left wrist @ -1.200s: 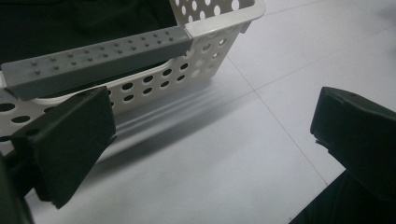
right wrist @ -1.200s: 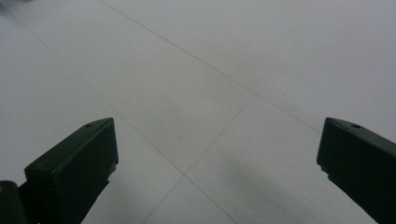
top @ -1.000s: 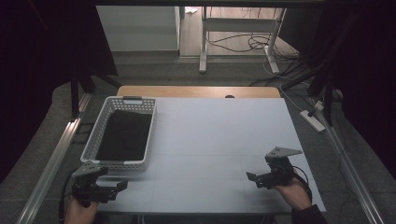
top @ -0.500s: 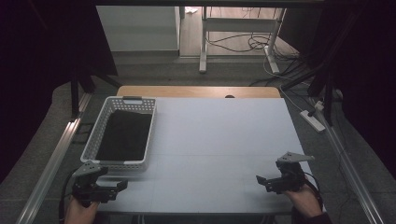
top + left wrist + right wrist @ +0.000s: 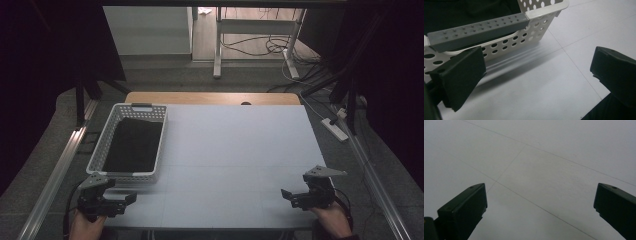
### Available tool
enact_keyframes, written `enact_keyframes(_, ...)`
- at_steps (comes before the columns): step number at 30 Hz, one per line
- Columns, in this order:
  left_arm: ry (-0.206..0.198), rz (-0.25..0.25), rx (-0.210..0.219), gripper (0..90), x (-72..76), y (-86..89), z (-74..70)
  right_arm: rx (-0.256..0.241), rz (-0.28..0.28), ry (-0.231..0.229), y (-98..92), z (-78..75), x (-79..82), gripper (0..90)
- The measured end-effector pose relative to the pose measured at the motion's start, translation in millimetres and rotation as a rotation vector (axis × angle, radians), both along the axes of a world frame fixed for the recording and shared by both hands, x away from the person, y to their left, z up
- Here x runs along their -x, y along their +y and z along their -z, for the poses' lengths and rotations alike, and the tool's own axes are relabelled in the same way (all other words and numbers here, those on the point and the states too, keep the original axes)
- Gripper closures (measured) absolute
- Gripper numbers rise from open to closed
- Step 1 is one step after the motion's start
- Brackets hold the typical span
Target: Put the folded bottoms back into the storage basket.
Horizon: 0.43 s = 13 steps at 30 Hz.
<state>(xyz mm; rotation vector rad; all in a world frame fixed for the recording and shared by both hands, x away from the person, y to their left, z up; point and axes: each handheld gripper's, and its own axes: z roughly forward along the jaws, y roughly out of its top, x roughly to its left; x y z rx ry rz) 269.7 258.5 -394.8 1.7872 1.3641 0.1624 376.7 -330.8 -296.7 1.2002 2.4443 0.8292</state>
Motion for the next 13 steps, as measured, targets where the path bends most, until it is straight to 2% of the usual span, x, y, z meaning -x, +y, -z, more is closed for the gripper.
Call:
enact_keyframes(9, 0.005, -0.007, 0.000, 0.0, -0.1, 0.5, 0.4, 0.033, 0.002, -0.002, -1.9, -1.1, 4.5, 0.0)
enact_keyframes(13, 0.020, -0.012, 0.004, 0.0, -2.3, 0.2, 0.7, 0.042, 0.005, 0.007, -1.7, 0.2, 3.5, 0.0)
